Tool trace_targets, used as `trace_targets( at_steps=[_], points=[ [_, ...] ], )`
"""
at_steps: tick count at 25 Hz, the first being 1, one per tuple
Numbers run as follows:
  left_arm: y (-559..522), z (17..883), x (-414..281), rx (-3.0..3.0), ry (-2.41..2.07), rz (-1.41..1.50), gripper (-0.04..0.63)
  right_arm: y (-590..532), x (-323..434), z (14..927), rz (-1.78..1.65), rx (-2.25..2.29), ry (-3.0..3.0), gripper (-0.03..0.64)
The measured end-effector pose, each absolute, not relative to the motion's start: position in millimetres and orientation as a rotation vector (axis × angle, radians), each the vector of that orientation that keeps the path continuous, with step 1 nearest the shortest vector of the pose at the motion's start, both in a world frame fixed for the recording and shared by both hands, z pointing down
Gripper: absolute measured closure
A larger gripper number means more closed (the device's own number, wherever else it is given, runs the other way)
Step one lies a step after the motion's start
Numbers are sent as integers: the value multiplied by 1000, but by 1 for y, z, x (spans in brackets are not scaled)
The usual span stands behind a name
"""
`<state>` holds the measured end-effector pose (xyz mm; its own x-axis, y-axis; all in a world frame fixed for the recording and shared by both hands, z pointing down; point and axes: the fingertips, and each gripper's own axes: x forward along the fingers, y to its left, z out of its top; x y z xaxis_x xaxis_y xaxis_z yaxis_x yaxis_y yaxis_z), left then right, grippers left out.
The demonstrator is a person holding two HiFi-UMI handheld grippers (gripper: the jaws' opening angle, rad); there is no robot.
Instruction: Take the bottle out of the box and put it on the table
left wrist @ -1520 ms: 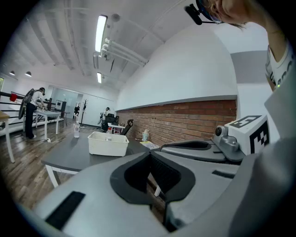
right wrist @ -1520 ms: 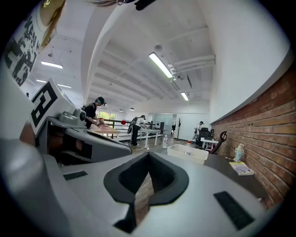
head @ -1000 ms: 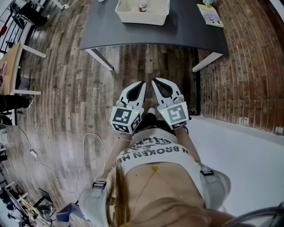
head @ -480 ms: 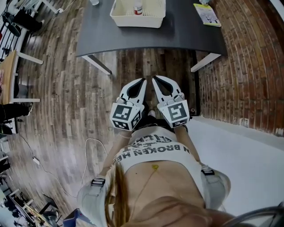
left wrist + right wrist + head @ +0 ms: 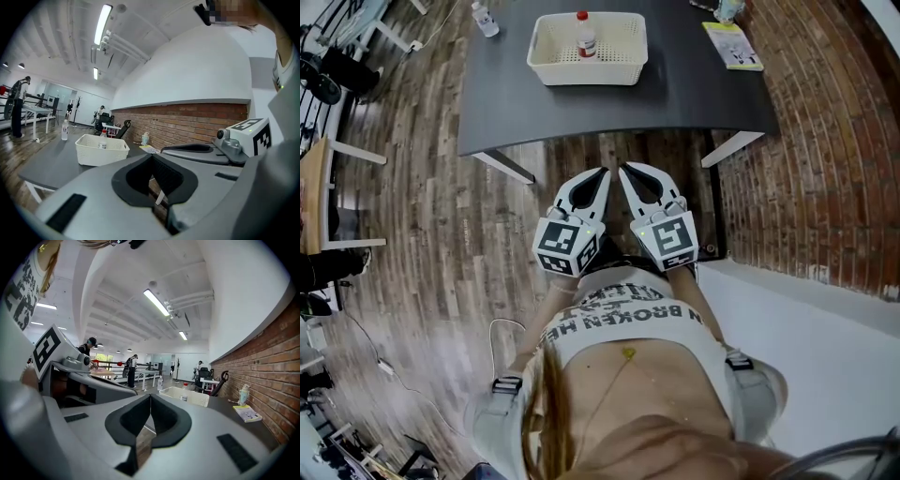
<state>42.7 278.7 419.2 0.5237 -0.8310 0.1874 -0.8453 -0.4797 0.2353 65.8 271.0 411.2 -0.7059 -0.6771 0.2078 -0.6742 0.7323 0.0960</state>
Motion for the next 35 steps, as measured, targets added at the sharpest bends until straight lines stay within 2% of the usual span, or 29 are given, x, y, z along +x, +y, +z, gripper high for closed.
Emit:
trace_targets(
  at_steps=[35],
  points=[
    [163,431,-51,2423,-1430,40,591,152,-25,417,-11,1062,-2706,607]
  ],
)
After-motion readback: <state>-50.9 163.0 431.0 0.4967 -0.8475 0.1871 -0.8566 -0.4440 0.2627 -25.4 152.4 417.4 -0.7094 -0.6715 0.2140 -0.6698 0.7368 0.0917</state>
